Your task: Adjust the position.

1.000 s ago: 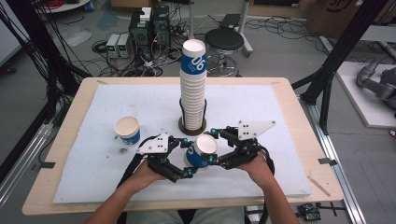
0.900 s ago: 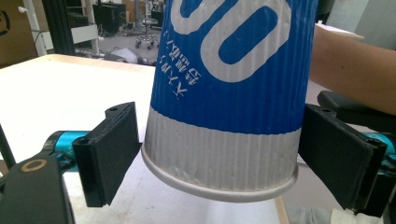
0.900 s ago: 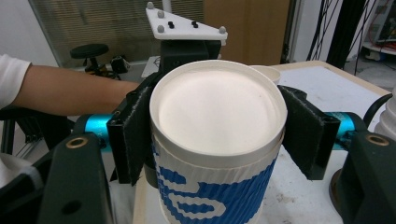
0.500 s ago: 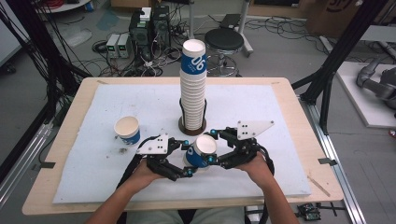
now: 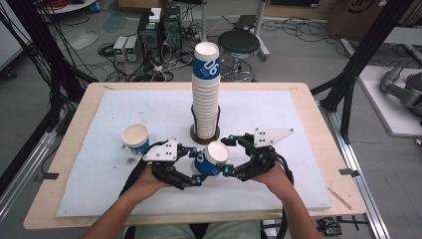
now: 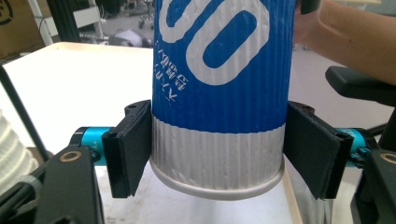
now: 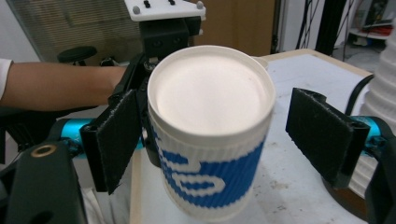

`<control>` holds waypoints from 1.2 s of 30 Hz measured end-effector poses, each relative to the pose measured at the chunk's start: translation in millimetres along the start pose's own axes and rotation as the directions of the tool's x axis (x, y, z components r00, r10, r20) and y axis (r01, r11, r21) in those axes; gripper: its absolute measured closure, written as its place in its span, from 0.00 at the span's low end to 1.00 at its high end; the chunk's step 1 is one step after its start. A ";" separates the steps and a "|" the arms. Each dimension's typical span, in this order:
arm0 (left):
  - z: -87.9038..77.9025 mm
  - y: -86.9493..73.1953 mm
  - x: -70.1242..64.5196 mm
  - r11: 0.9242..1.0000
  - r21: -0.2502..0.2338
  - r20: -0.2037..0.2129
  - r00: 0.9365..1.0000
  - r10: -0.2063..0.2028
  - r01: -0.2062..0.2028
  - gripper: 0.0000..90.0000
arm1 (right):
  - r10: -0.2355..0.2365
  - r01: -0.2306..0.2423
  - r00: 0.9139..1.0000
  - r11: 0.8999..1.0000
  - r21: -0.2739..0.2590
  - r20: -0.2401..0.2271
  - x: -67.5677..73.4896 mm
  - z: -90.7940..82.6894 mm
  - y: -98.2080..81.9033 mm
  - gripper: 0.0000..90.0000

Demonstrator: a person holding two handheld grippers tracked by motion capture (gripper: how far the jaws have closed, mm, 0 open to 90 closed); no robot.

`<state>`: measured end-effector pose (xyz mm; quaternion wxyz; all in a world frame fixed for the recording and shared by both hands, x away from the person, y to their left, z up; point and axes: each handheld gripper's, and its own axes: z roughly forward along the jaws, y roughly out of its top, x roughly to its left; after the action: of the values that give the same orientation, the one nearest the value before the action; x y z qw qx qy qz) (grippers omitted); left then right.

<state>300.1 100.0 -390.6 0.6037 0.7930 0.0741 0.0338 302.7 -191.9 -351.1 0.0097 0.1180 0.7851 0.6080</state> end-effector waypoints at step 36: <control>14.0 48.4 7.1 0.898 0.434 0.058 0.997 0.047 -0.068 0.30 | -0.218 0.226 0.974 0.882 0.414 -0.067 -1.2 7.3 52.7 0.21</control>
<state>312.8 75.2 -348.0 0.4113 0.9104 0.0426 0.0160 314.2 -172.9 -302.8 0.0465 0.0213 0.9055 0.4213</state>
